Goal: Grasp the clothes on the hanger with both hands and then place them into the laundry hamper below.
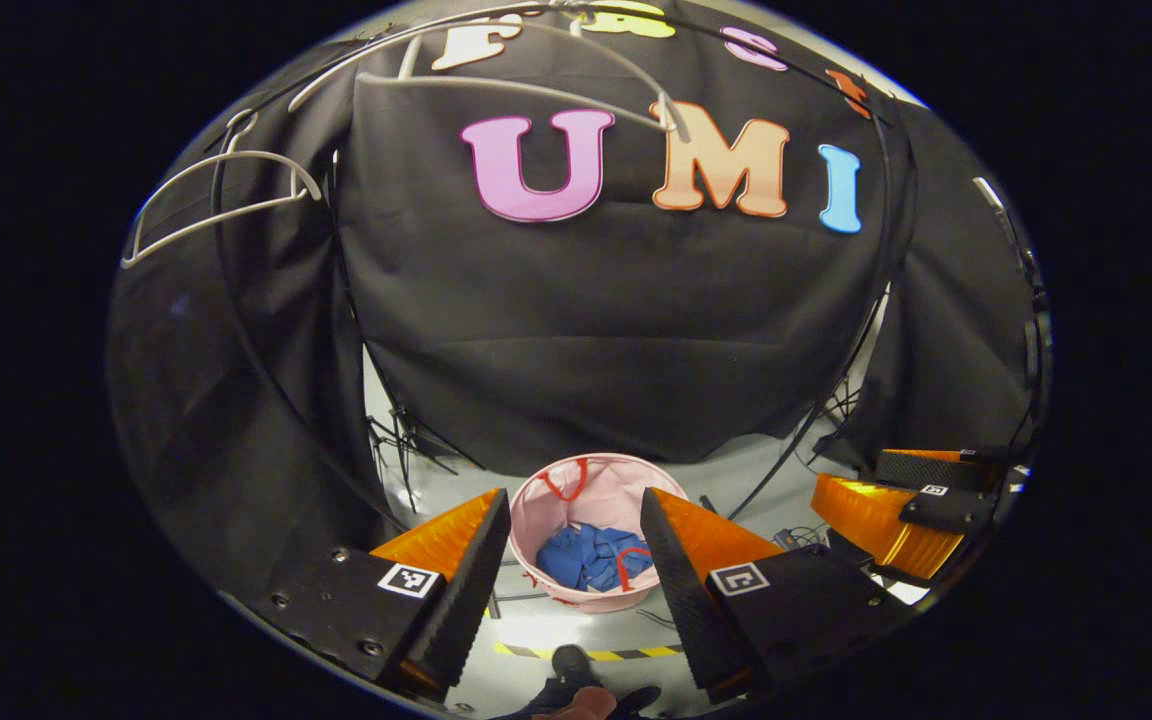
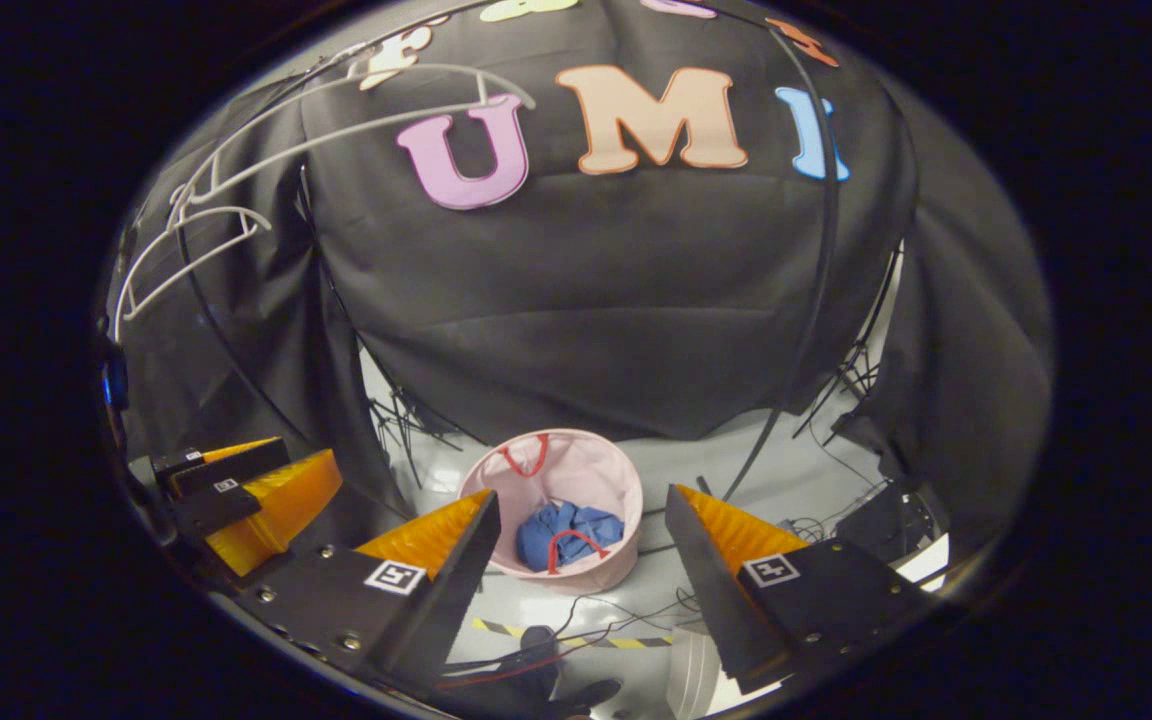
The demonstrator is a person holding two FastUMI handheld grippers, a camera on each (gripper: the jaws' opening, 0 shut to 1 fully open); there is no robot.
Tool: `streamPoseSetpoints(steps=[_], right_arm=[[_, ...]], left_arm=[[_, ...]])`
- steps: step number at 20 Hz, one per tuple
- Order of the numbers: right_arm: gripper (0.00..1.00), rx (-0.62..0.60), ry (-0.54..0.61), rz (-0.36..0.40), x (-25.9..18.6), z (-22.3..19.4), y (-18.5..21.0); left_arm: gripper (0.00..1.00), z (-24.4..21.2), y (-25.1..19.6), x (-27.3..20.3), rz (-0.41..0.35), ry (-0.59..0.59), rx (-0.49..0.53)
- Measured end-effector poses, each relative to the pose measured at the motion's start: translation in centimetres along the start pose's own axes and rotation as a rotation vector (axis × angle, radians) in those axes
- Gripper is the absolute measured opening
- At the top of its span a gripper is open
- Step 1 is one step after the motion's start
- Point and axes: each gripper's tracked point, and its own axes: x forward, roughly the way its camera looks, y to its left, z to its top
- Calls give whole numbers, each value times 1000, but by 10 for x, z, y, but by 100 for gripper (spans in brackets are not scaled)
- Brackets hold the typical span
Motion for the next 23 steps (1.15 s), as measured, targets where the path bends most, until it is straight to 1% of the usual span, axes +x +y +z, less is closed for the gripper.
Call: streamPoseSetpoints(steps=[2, 5, 6, 7, 9, 11, 13, 16, 18, 20, 22, 23], right_arm=[[100, -4, -43, -3, -19, 14, -5], [99, -1, -103, 12, -47, 33, -3], [99, 2, -123, 16, -57, 38, -4], [99, 8, -145, 21, -66, 43, -4], [99, 37, -199, 28, -79, 56, -8], [99, 60, -273, 32, -99, 74, -6], [100, 50, -329, 21, -115, 91, -9], [99, 27, -395, 27, -128, 113, -11], [99, 13, -435, 10, -138, 128, -14], [99, -8, -493, -16, -151, 147, -15], [99, 6, -548, -21, -169, 160, -14], [99, 17, -559, -20, -173, 162, -12]], left_arm=[[83, 11, -9, -11, -8, -33, 6], [83, 23, -18, -34, -29, -60, -2], [82, 29, -19, -43, -21, -73, -14], [83, 33, -18, -52, -1, -92, -30], [84, 52, -19, -71, 12, -172, -50], [86, 74, -18, -88, 34, -244, -14], [85, 89, -30, -97, 11, -283, 2], [85, 109, -40, -114, -35, -299, 14], [85, 126, -34, -126, -27, -329, 57], [87, 149, -28, -139, -28, -399, 72], [87, 163, -24, -147, -24, -466, 90], [86, 166, -20, -150, -17, -463, 100]])
